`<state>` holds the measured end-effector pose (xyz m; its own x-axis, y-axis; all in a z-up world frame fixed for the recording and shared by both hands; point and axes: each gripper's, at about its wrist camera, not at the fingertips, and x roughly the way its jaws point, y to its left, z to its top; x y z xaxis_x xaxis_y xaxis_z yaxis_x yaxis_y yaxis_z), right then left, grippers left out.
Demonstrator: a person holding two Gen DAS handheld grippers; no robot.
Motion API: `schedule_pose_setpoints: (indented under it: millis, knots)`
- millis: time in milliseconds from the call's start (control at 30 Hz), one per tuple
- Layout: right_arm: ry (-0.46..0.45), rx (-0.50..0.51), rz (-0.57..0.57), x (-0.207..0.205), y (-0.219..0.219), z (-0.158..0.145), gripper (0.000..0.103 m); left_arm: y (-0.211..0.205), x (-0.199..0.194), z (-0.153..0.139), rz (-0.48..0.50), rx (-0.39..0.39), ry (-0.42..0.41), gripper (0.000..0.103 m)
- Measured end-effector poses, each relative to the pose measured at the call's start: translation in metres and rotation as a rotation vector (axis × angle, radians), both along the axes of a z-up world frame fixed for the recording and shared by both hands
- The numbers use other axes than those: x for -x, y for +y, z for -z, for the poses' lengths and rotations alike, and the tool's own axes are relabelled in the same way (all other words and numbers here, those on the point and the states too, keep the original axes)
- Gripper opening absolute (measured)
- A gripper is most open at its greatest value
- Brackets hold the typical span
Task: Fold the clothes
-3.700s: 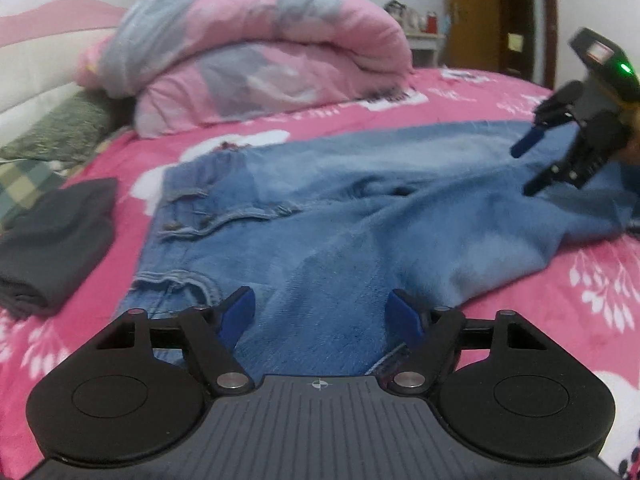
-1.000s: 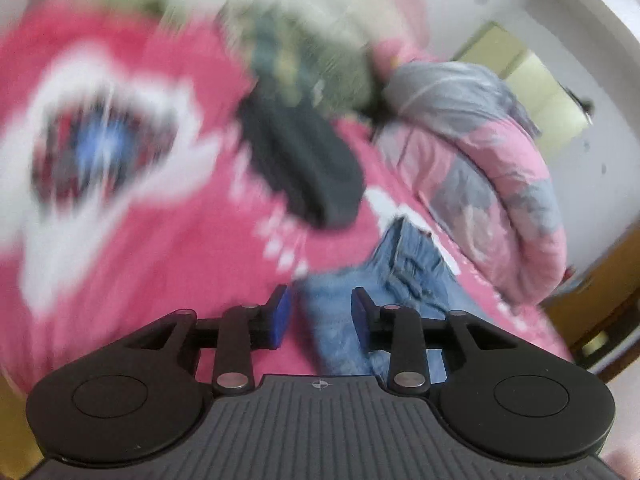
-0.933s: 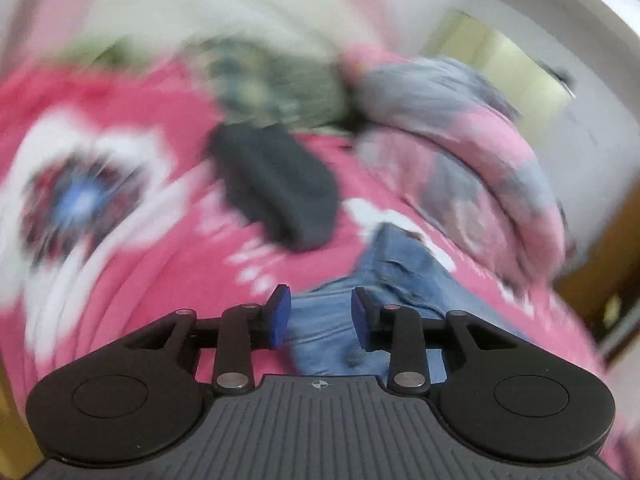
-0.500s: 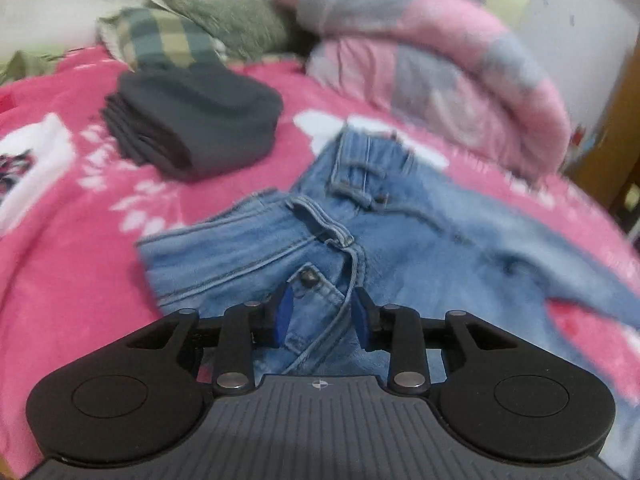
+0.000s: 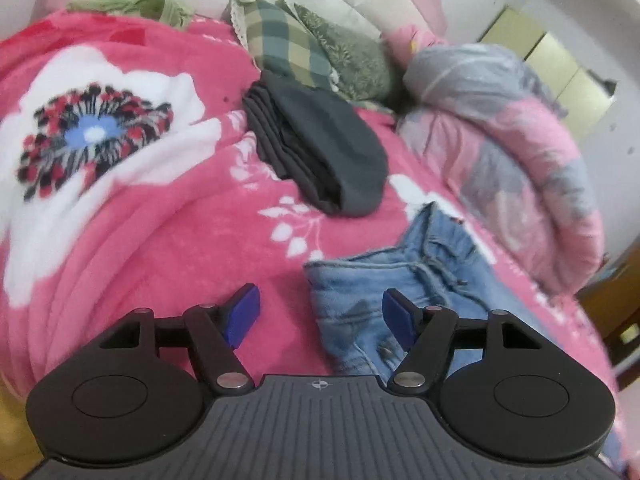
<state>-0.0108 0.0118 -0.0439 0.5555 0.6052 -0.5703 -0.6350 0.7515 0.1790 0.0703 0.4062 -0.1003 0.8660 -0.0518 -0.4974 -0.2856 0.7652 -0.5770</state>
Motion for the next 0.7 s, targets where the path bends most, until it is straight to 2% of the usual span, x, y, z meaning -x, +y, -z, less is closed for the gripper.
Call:
schedule_pose_setpoints:
  millis: [67, 133, 167, 200, 233, 267, 333, 367, 433, 500, 567, 667, 700]
  knots:
    - [-0.012, 0.021, -0.006, -0.004, 0.003, -0.006, 0.025, 0.002, 0.009, 0.004, 0.009, 0.050, -0.039, 0.067]
    - [-0.035, 0.032, -0.046, -0.007, 0.011, -0.012, 0.025, -0.001, 0.011, 0.007, 0.007, 0.039, -0.050, 0.061]
    - [-0.045, 0.036, -0.075, -0.008, 0.018, -0.015, 0.026, -0.003, 0.011, 0.007, 0.002, 0.028, -0.049, 0.048]
    - [-0.055, 0.040, -0.103, -0.009, 0.024, -0.017, 0.030, -0.005, 0.010, 0.006, -0.003, 0.016, -0.047, 0.043]
    - [-0.078, 0.065, -0.145, -0.007, 0.036, -0.016, 0.035, -0.006, 0.010, 0.006, -0.008, 0.005, -0.045, 0.043]
    - [-0.100, 0.090, -0.186, -0.005, 0.048, -0.015, 0.048, -0.008, 0.009, 0.005, -0.013, -0.007, -0.043, 0.040]
    - [-0.165, 0.189, -0.228, 0.000, 0.077, -0.001, 0.050, -0.012, 0.007, 0.005, -0.023, -0.009, -0.037, 0.035]
    - [-0.197, 0.239, -0.249, 0.002, 0.091, 0.006, 0.050, -0.014, 0.007, 0.005, -0.027, -0.009, -0.034, 0.029]
    - [-0.238, 0.346, -0.271, 0.002, 0.117, 0.024, 0.043, -0.018, 0.005, 0.005, -0.037, -0.009, -0.028, 0.017]
    - [-0.222, 0.389, -0.239, -0.002, 0.125, 0.034, 0.008, -0.018, 0.006, 0.004, -0.074, 0.019, -0.007, 0.012]
    - [-0.205, 0.325, -0.202, -0.005, 0.118, 0.022, 0.005, -0.021, 0.012, -0.003, -0.087, 0.034, -0.018, 0.011]
    - [-0.242, 0.267, -0.178, 0.000, 0.099, -0.006, 0.004, -0.032, 0.020, -0.017, -0.086, 0.007, 0.007, 0.009]
    - [-0.214, 0.244, -0.185, -0.003, 0.092, -0.013, 0.004, -0.033, 0.022, -0.018, -0.086, 0.016, 0.010, 0.009]
